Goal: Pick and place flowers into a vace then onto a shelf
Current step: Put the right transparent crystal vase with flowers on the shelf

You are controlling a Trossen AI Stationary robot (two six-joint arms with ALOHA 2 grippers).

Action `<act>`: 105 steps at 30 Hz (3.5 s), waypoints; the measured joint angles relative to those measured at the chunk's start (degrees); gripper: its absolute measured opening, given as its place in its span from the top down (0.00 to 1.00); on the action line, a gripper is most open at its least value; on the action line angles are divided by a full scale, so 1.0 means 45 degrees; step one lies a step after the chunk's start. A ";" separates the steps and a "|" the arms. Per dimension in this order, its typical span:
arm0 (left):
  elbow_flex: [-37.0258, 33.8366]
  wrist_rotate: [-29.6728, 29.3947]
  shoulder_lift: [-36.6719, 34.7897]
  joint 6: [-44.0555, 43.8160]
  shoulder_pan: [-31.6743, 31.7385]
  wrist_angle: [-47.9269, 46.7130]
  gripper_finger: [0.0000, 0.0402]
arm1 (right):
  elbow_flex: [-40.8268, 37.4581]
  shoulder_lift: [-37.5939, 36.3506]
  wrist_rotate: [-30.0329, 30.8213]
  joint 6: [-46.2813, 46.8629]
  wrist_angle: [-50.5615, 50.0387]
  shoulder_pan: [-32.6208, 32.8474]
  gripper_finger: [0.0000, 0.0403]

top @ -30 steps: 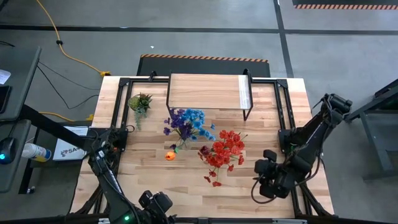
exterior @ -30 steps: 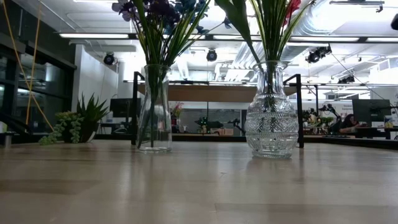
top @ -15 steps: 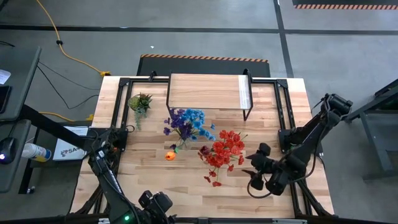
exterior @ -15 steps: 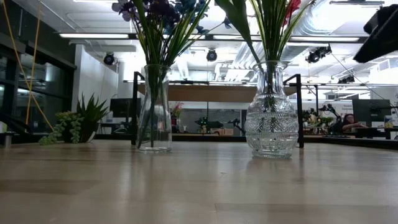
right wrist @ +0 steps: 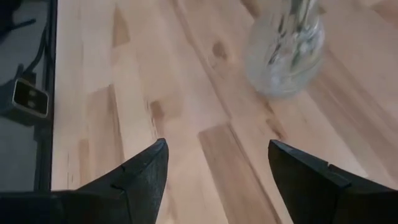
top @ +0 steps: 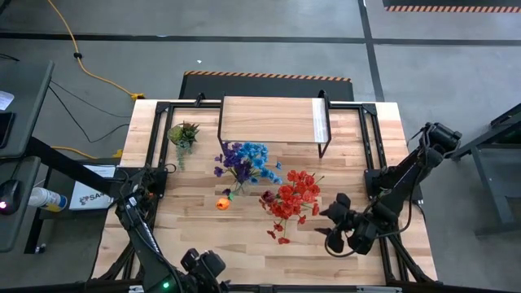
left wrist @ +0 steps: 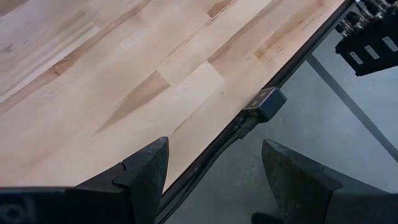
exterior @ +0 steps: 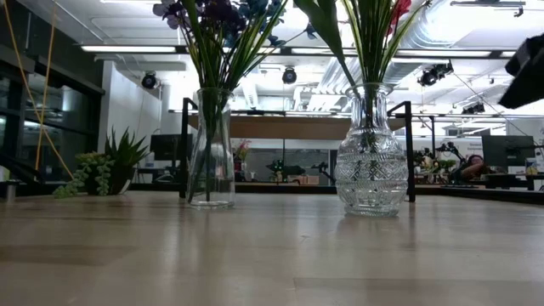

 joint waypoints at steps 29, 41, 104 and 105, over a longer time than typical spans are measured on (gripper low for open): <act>0.0000 -0.0010 -0.0010 0.0001 0.0000 -0.0172 0.27 | 0.0019 0.0000 0.0592 -0.2393 0.0800 -0.0760 0.09; 0.0000 -0.0015 -0.0010 -0.0003 0.0000 -0.0163 0.27 | 0.0024 0.0000 0.0923 -0.2545 0.1632 -0.1336 0.01; 0.0000 0.0461 -0.0010 0.0001 0.0005 -0.0182 0.27 | 0.0000 0.4404 0.4085 -0.3115 0.6628 -0.3768 0.02; 0.0000 0.0461 -0.0010 0.0001 0.0005 -0.0178 0.27 | 0.0000 0.4588 0.4077 -0.3116 0.6954 -0.3830 0.02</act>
